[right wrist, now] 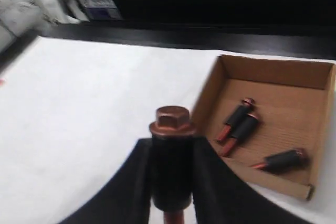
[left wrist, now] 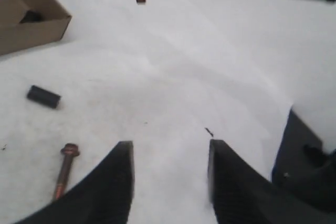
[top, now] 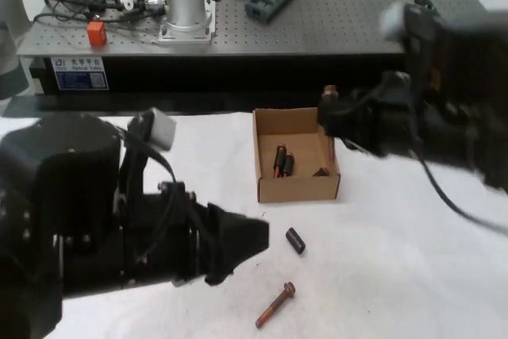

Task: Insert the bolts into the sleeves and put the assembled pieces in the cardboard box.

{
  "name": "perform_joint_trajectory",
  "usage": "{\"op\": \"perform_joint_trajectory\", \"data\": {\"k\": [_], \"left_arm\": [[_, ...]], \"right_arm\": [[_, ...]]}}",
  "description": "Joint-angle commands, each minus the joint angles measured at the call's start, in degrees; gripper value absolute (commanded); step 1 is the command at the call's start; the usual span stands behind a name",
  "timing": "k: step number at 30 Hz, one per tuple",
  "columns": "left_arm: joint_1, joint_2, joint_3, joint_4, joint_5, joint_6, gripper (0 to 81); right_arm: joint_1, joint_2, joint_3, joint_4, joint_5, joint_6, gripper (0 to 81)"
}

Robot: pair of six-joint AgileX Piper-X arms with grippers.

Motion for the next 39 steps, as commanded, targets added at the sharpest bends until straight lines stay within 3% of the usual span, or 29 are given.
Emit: {"op": "perform_joint_trajectory", "data": {"k": [1, 6, 11, 15, 20, 22, 31, 34, 38, 39], "left_arm": [[-0.1, 6.0, -3.2, 4.9, -2.3, 9.2, 30.9], [-2.7, 19.7, -13.1, 15.8, -6.3, 17.1, 30.9], [-7.1, 29.8, -22.8, 24.1, -16.6, 23.0, 30.9], [-7.5, 35.1, -27.2, 27.2, -16.7, 23.4, 30.9], [-7.5, 39.5, -30.9, 29.7, -16.8, 26.6, 34.7], [-7.7, 41.0, -32.4, 31.1, -17.0, 27.7, 35.4], [-9.8, 48.2, -39.8, 39.3, -23.4, 36.1, 34.2], [-9.8, 49.5, -40.4, 39.3, -24.1, 36.1, 25.8], [-9.8, 49.4, -40.6, 39.3, -24.5, 35.4, 1.8], [-9.8, 49.0, -40.6, 39.9, -24.8, 35.0, 0.2]], "right_arm": [[-0.4, 10.3, -9.9, 7.1, 8.3, -10.7, 1.4], [-0.4, 28.5, -28.1, 17.2, 11.9, -14.0, 1.4], [-0.7, 39.8, -41.0, 25.5, 12.1, -13.8, 1.4], [-1.5, 44.5, -46.8, 29.3, 12.1, -13.8, 2.0], [-2.9, 45.3, -47.8, 30.5, 11.7, -13.8, 31.0], [-3.4, 44.9, -47.8, 30.8, 11.9, -13.8, 38.9], [-4.3, 37.5, -47.2, 35.7, 8.0, -13.4, 33.1], [-3.5, 31.9, -43.8, 36.8, 7.4, -13.6, 33.0], [-1.0, 23.8, -35.8, 42.3, 6.3, -14.1, 33.0], [-0.5, 23.0, -33.5, 43.7, 6.1, -14.1, 33.0]]}}
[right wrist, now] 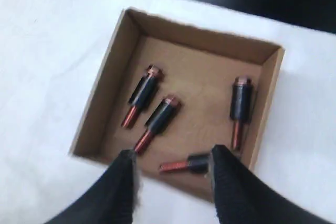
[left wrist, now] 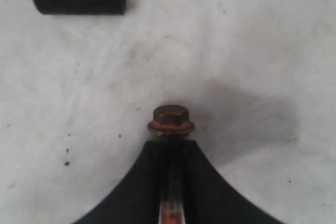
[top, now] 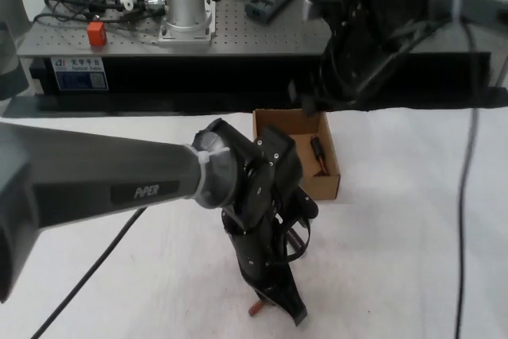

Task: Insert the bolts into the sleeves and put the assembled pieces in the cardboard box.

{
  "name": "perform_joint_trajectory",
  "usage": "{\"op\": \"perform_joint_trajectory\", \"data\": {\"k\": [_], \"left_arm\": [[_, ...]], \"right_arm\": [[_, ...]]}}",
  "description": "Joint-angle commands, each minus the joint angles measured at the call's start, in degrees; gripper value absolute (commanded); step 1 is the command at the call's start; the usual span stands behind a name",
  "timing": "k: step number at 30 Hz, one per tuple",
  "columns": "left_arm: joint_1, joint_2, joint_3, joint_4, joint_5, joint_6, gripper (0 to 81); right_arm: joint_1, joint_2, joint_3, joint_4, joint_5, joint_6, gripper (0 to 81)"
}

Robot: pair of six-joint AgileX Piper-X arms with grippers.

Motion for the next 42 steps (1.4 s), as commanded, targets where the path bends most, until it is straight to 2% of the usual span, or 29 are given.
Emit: {"op": "perform_joint_trajectory", "data": {"k": [1, 6, 15, 22, 25, 28, 32, 37, 42], "left_arm": [[-0.2, 0.3, -0.1, 1.1, -1.1, -0.9, 0.5], [0.3, -7.5, 4.4, 4.8, -7.0, -4.0, 0.7], [4.8, -31.2, 21.7, -8.2, -7.6, -14.1, 0.7], [7.5, -39.8, 24.7, -7.6, -7.6, -16.5, 0.7], [7.5, -41.9, 24.7, -7.4, -7.6, -17.6, 0.7], [7.5, -43.3, 24.7, -7.4, -7.6, -17.6, 0.7], [7.5, -45.3, 24.7, -7.7, -6.6, -17.9, 0.7], [7.5, -48.9, 25.9, -15.0, 1.3, -21.3, 0.7], [7.5, -50.5, 33.1, -40.7, 20.3, -33.0, 0.7]], "right_arm": [[0.6, -0.4, 2.1, 2.5, -1.0, -0.9, 33.0], [3.4, 2.3, 7.8, 1.8, -0.6, -1.9, 33.0], [6.9, 9.5, 8.1, -2.6, 1.2, -1.9, 33.0], [7.3, 11.6, 8.1, -2.6, 2.5, -1.9, 31.9], [7.5, 11.6, 8.1, -3.3, 2.9, -1.9, 20.1], [7.5, 11.6, 8.1, -5.0, 2.9, -3.6, 0.7], [6.3, 9.6, 8.2, -4.9, 1.5, -4.2, 1.7], [1.7, -3.4, 14.3, -8.1, -8.4, -4.1, 1.7], [-3.8, -25.3, 29.6, -13.6, -17.5, -3.9, 1.7]]}}
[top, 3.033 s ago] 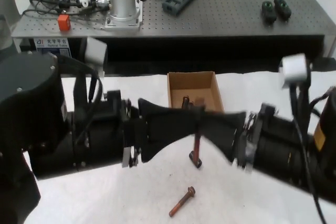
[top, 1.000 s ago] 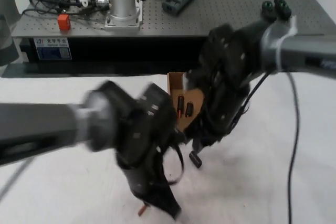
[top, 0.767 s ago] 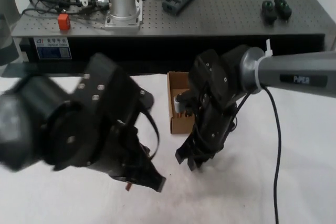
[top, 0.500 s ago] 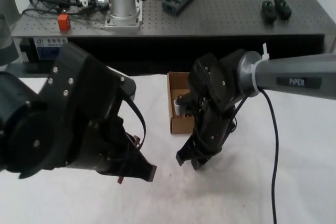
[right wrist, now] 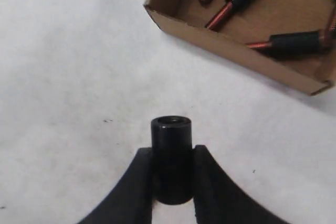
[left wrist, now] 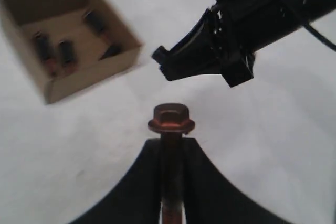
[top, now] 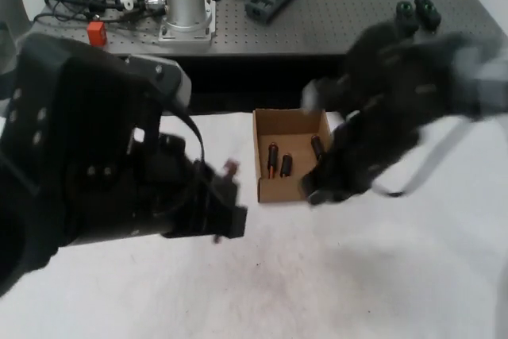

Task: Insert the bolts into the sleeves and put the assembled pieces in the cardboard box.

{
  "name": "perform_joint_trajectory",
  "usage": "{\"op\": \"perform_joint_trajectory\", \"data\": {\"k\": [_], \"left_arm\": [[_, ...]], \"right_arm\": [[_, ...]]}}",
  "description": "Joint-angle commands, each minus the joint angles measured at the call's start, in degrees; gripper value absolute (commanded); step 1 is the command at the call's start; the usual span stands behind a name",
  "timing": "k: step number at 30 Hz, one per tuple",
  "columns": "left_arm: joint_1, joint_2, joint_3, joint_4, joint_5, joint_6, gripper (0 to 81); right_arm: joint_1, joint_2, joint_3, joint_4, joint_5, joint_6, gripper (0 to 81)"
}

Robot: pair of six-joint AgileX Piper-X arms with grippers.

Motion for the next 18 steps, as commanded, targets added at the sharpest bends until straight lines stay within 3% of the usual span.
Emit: {"op": "perform_joint_trajectory", "data": {"k": [1, 4, 8, 14, 18], "left_arm": [[0.1, -0.5, 5.5, -23.4, 13.5, -11.4, 0.7], [0.1, 0.6, 9.1, -39.6, 14.4, -20.8, 0.7], [0.1, 4.1, 9.9, -48.4, 17.9, -28.2, 0.7], [0.1, 8.5, 9.9, -52.4, 20.5, -32.0, 0.7], [0.1, 9.3, 9.9, -52.4, 21.8, -32.0, 0.7]], "right_arm": [[-3.8, -17.6, 12.1, -4.7, -9.7, 0.0, 1.7], [-4.2, -28.9, 22.4, -8.0, -16.4, 4.3, 1.7], [0.7, -39.2, 35.1, -15.2, -27.5, 14.6, 1.7], [9.3, -42.0, 42.1, -36.0, -27.2, 27.3, 1.7], [11.6, -39.8, 42.1, -47.8, -24.0, 32.1, 1.7]]}}
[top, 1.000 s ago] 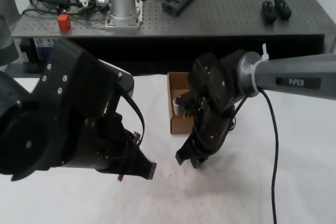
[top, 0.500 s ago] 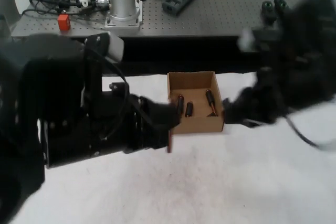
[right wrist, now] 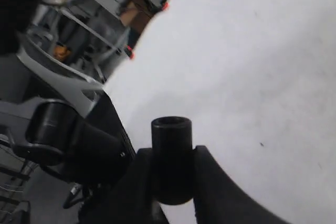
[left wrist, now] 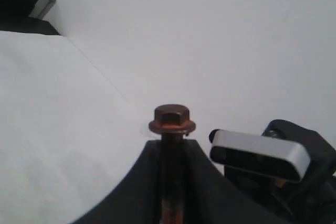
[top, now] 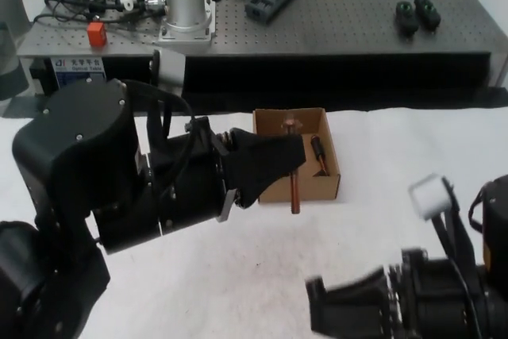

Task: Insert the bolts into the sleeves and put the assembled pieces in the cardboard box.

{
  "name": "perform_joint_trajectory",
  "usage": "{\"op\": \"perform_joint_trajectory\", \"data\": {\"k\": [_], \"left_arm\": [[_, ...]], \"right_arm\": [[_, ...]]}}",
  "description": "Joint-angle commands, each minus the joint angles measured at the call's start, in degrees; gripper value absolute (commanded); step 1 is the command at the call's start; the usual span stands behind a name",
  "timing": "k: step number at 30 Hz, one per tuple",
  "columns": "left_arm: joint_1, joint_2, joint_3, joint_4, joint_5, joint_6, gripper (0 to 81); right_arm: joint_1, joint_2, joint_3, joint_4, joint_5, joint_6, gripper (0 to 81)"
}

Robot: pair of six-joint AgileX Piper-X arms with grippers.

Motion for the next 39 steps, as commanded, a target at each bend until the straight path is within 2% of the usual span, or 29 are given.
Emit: {"op": "perform_joint_trajectory", "data": {"k": [1, 6, 18, 27, 31, 39], "left_arm": [[0.1, 0.9, -0.2, -2.3, 2.4, -1.6, 0.7], [0.1, 0.9, -0.2, -2.3, 3.9, -2.5, 0.7], [0.1, 0.9, -0.2, -2.3, 5.4, -2.2, 0.7], [0.1, 0.9, -0.2, -4.3, 3.2, -1.9, 0.7], [0.1, 0.9, -0.2, -4.3, 3.2, -1.9, 0.7], [0.1, 0.9, -0.2, -4.3, 3.3, -1.9, 0.7]], "right_arm": [[1.0, 1.3, -0.3, -10.1, 3.4, 6.8, 1.7], [0.9, 4.8, -0.4, -17.4, 3.5, 10.4, 1.7], [0.9, 8.2, -1.8, -25.6, 3.5, 10.4, 1.7], [0.8, 8.1, -1.6, -24.5, 3.4, 10.4, 1.7], [0.8, 8.1, -1.5, -25.6, 6.1, 10.4, 1.7], [-1.2, 8.1, -1.5, -28.9, 7.2, 10.4, 1.7]]}}
